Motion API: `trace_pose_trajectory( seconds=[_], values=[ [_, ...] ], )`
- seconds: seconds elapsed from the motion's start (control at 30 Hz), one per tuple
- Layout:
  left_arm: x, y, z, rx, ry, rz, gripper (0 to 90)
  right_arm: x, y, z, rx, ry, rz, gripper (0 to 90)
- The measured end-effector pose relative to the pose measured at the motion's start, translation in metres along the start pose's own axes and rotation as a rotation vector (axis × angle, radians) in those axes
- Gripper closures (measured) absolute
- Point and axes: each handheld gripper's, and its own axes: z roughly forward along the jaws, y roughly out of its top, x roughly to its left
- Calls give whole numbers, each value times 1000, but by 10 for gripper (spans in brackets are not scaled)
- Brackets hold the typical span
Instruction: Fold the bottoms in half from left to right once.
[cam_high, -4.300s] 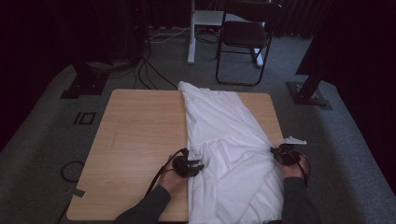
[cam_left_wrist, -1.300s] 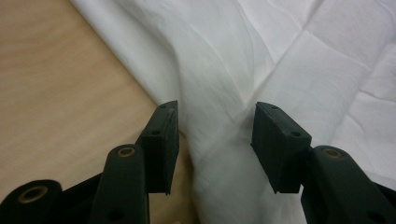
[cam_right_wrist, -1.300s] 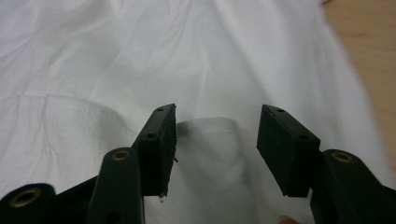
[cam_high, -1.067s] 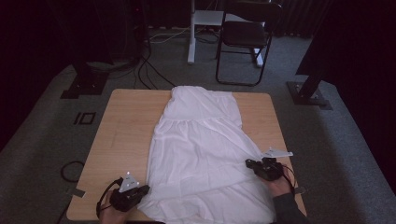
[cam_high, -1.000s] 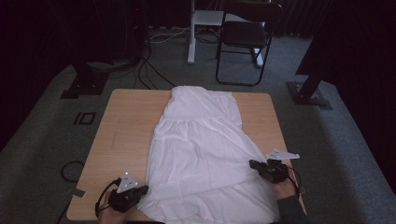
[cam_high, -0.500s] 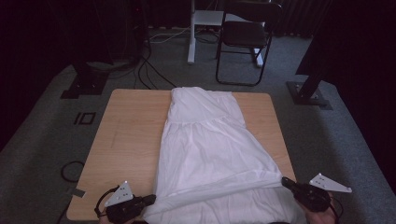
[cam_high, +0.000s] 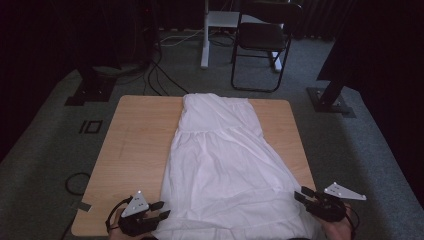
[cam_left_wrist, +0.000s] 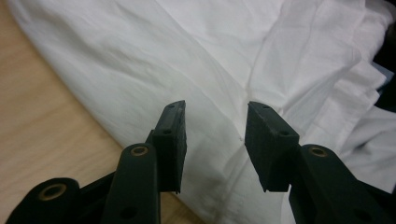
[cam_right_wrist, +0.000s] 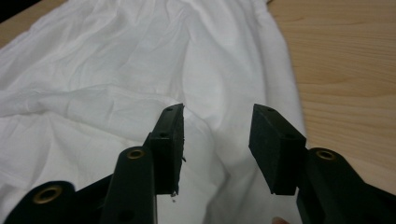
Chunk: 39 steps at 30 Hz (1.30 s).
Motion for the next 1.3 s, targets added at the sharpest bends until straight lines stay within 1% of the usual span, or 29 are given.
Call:
trace_pose_trajectory(
  seconds=[0.13, 0.17, 0.2, 0.23, 0.27, 0.3, 0.33, 0.37, 0.4, 0.43, 0.5, 0.57, 0.6, 0.63, 0.67, 0.7, 0.73, 0.77, 0.83, 0.87, 0.9, 0.93, 0.97, 1.0, 1.03, 1.13, 1.2, 1.23, 1.3],
  values=[
    [0, -12, 17, 76, -39, -25, 584, -2, -3, 29, 77, 13, -2, 480],
    [-1, -13, 18, 95, -38, -20, 611, -3, -6, 34, 93, 14, 2, 480],
    [-2, -13, 19, 102, -42, -18, 676, -4, -8, 39, 106, 23, 8, 482],
    [-2, -13, 18, 102, -61, -16, 732, -4, -10, 41, 118, 28, 10, 498],
    [-3, -13, 17, 99, -66, -12, 801, -4, -12, 43, 138, 40, 6, 597],
    [-4, -13, 15, 96, -95, -13, 864, -4, -13, 43, 147, 55, 3, 687],
    [-4, -13, 14, 91, -115, -8, 898, -3, -14, 40, 149, 66, -7, 773],
    [-7, -14, 10, 83, -146, 0, 900, -2, -14, 37, 146, 69, -12, 821],
    [-9, -14, 9, 73, -165, 4, 900, -1, -14, 29, 130, 68, -23, 870],
    [-12, -13, 5, 60, -203, 14, 900, 0, -14, 24, 122, 67, -26, 884],
    [-15, -12, 1, 45, -245, 35, 900, -1, -15, 3, 106, 44, -33, 891],
    [-17, -10, -1, 38, -281, 52, 900, -4, -19, -11, 113, 27, -29, 892],
    [-17, -9, -3, 26, -305, 56, 896, -6, -22, -16, 123, 32, -26, 891],
    [-17, -8, -5, 6, -325, 55, 864, -8, -25, -20, 137, 46, -27, 889],
    [-17, -6, -7, -15, -324, 58, 802, -10, -27, -21, 155, 58, -28, 881],
    [-17, -4, -10, -34, -301, 65, 738, -12, -28, -23, 162, 62, -27, 847],
    [-16, -1, -13, -60, -260, 66, 676, -14, -29, -23, 160, 74, -23, 782],
    [-14, 1, -14, -69, -238, 64, 636, -16, -28, -24, 144, 69, -21, 675],
    [-8, 8, -16, -94, -179, 67, 593, -18, -25, -25, 95, 73, 2, 605],
    [-8, 8, -16, -94, -179, 67, 577, -18, -25, -25, 95, 73, 2, 605],
    [-1, 15, -17, -107, -116, 65, 577, -20, -22, -25, 63, 86, 17, 579],
    [4, 20, -16, -113, -72, 63, 549, -21, -9, -20, 18, 70, 20, 538],
    [8, 23, -15, -119, -51, 59, 549, -21, -9, -20, 18, 70, 20, 538],
    [14, 30, -14, -132, -6, 58, 550, -22, -5, -16, 11, 64, 16, 533],
    [18, 35, -13, -137, 29, 53, 542, -24, 2, -8, 3, 55, 15, 526],
    [35, 59, -6, -141, 119, 31, 504, -28, 22, 15, 11, 19, -12, 524],
    [48, 75, 0, -166, 138, 18, 497, -30, 37, 30, -2, 27, -16, 524],
    [55, 85, 6, -165, 165, 14, 489, -30, 43, 35, -6, 23, -22, 521],
    [68, 98, 19, -147, 198, 3, 474, -32, 59, 50, -34, 18, -25, 515]
  ],
)
